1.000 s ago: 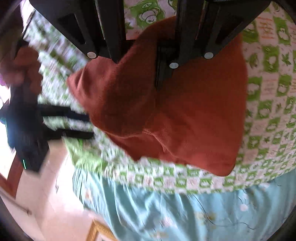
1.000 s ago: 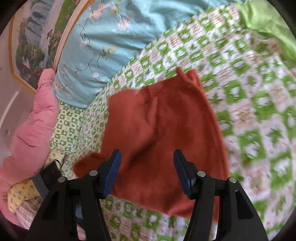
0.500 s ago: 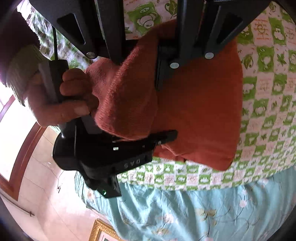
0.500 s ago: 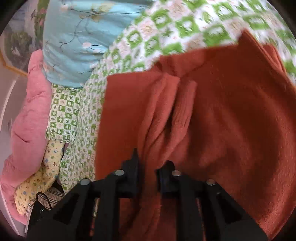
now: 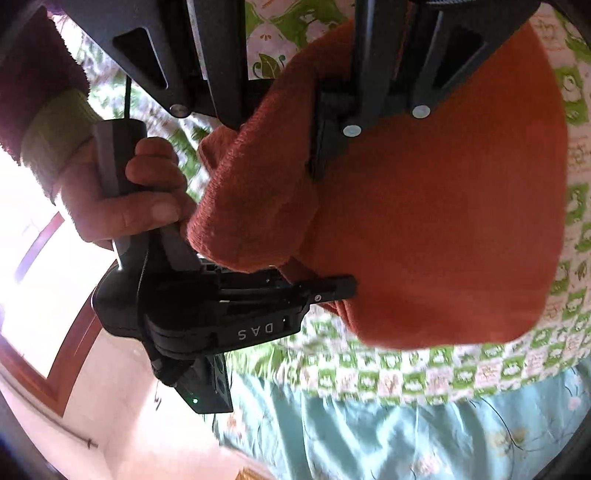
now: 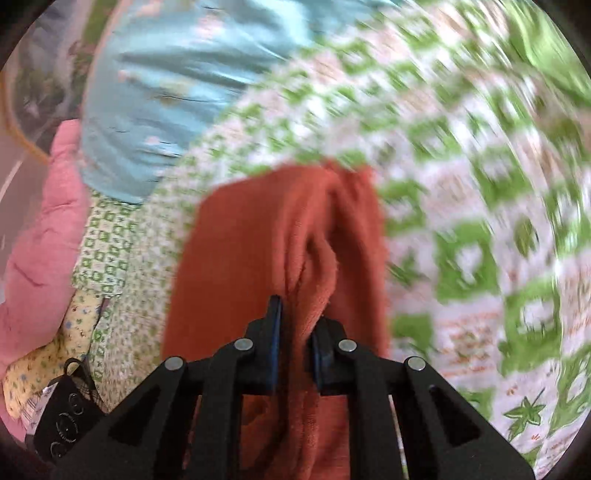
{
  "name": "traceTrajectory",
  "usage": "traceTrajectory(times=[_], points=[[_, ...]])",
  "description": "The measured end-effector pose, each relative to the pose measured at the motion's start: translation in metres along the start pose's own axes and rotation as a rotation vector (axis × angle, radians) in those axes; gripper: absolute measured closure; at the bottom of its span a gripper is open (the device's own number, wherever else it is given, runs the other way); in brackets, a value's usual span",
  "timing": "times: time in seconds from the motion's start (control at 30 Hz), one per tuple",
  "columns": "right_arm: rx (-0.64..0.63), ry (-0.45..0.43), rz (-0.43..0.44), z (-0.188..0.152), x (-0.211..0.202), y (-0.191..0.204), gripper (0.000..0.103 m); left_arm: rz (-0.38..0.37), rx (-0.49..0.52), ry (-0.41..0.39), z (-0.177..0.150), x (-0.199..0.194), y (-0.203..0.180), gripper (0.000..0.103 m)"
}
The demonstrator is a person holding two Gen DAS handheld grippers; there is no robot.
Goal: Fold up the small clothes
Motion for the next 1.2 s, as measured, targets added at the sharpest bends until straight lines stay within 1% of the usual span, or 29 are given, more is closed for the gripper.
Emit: traceTrajectory(times=[0.07,0.13,0.17,0.2,0.23,0.27,0.3,0.33,0.37,0.4,0.43,0.47,0.53,0.57,0.6,0.67,0.73,0.8,0.9,0.97,1.07,1.17,1.2], points=[[-0.01,-0.022,0.012,0.003,-0.008,0.003,0.088,-0.015,-0.004,-0.019,0.004,-0.006,-0.003,0.09],[-0.053,-0.056,0.016,0.01,-0.02,0.017,0.089,-0.032,0.0,-0.018,0.004,-0.005,-0.005,0.081],[-0.076,-0.06,0.007,0.013,-0.022,0.023,0.089,-0.04,0.001,-0.004,0.003,-0.001,-0.007,0.078],[-0.104,-0.057,-0.019,0.015,-0.024,0.026,0.089,-0.041,0.006,0.013,0.001,0.003,-0.008,0.075],[-0.129,-0.046,-0.08,0.015,-0.022,0.023,0.089,-0.038,0.009,0.026,-0.002,0.006,-0.008,0.074],[-0.124,-0.042,-0.118,0.014,-0.02,0.017,0.089,-0.038,0.009,0.035,-0.005,0.007,-0.007,0.074],[-0.098,-0.035,-0.142,0.013,-0.02,0.006,0.089,-0.043,0.009,0.04,-0.007,0.005,-0.006,0.07],[-0.062,-0.032,-0.15,0.01,-0.02,-0.004,0.089,-0.054,0.011,0.044,-0.01,0.0,-0.008,0.065],[-0.011,-0.043,-0.132,0.006,-0.024,-0.014,0.089,-0.072,0.014,0.048,-0.012,-0.006,-0.007,0.062],[0.011,-0.054,-0.116,0.004,-0.027,-0.016,0.088,-0.094,0.019,0.051,-0.016,-0.014,-0.006,0.055],[0.037,-0.069,-0.092,0.002,-0.032,-0.018,0.081,-0.101,0.019,0.055,-0.018,-0.019,-0.004,0.048],[0.053,-0.083,-0.075,-0.001,-0.038,-0.017,0.073,-0.118,0.015,0.061,-0.021,-0.028,0.0,0.046],[0.066,-0.106,-0.058,-0.005,-0.047,-0.013,0.027,-0.132,0.003,0.063,-0.023,-0.042,0.006,0.042],[0.056,-0.127,-0.043,-0.007,-0.052,-0.008,0.021,-0.131,-0.008,0.065,-0.025,-0.05,0.01,0.04],[0.036,-0.147,-0.03,-0.008,-0.056,-0.003,0.019,-0.126,-0.024,0.064,-0.023,-0.056,0.02,0.037],[0.026,-0.141,-0.018,-0.011,-0.056,0.002,0.018,-0.091,-0.064,0.059,-0.021,-0.062,0.041,0.031],[0.04,-0.112,-0.014,-0.013,-0.052,0.001,0.018,-0.026,-0.134,0.052,-0.016,-0.067,0.072,0.019],[0.043,-0.09,-0.02,-0.017,-0.043,0.003,0.018,0.013,-0.204,0.049,0.002,-0.055,0.106,0.018],[0.044,-0.066,-0.013,-0.02,-0.034,0.002,0.018,0.042,-0.318,0.089,0.006,-0.046,0.143,0.018],[0.04,-0.048,-0.016,-0.021,-0.027,0.002,0.018,0.019,-0.387,0.147,0.012,-0.025,0.164,0.018],[0.043,-0.014,-0.002,-0.024,-0.017,-0.001,0.018,-0.02,-0.469,0.192,0.019,0.007,0.183,0.018],[0.029,0.025,0.019,-0.029,-0.004,0.0,0.02,-0.1,-0.532,0.233,0.024,0.037,0.191,0.018],[0.016,0.035,0.019,-0.031,0.0,0.002,0.032,-0.111,-0.542,0.236,0.026,0.046,0.19,0.019]])
Point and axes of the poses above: each gripper's, at about its wrist camera, not at the fingertips, and x roughly the way its jaws point, y to its left, z to its top, the point moved 4 cm from there along x, roughly the way its jaws point, and after that the axes turned 15 degrees about z, right-handed, at the moved point
